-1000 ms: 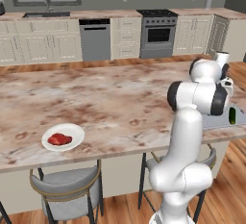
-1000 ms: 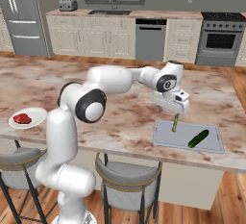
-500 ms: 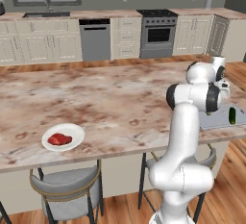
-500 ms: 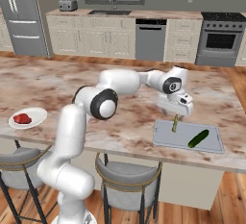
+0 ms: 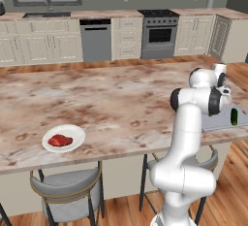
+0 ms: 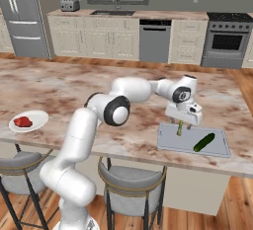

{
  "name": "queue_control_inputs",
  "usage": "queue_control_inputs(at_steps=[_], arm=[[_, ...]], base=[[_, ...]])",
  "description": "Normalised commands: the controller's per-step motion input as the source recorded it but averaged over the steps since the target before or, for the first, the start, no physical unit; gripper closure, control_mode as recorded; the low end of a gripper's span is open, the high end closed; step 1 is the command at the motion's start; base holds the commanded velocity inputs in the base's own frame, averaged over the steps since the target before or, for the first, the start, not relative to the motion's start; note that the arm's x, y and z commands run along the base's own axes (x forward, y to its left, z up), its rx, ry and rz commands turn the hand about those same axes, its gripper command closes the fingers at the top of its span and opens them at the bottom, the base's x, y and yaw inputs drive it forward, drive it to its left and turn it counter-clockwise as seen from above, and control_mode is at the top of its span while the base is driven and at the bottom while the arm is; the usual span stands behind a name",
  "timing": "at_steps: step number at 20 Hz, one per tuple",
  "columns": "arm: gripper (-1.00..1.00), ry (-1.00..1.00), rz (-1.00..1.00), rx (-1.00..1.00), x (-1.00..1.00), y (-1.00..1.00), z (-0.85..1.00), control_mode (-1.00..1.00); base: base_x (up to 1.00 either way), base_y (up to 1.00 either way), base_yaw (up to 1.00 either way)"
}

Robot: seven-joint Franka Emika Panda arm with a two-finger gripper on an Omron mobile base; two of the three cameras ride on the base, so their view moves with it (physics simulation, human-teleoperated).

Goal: Create a steak meal by picking up the steak and asparagus from the tray and placing them on the plate. Leave the cucumber on the tray.

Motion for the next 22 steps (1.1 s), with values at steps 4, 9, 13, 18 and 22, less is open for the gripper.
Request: queue_control_inputs(at_steps=[4,9,13,18,22], arm=[[-1.00,0.00,0.04,0.00,0.28,0.00,-0.32,-1.00],[-1.00,0.00,0.04,0.00,0.26,0.00,-0.31,-1.00],[1.00,0.00,0.04,0.00,0.12,0.00,-0.35,-1.00],[1.00,0.00,0.04,0.00,0.00,0.00,-0.40,-1.00],[1.00,0.00,0.11,0.00,0.00,0.00,-0.18,-1.00]], base=[[0.00,0.00,0.00],[0.00,0.00,0.00],[0.00,0.00,0.00],[0.00,0.00,0.00],[0.00,0.00,0.00]])
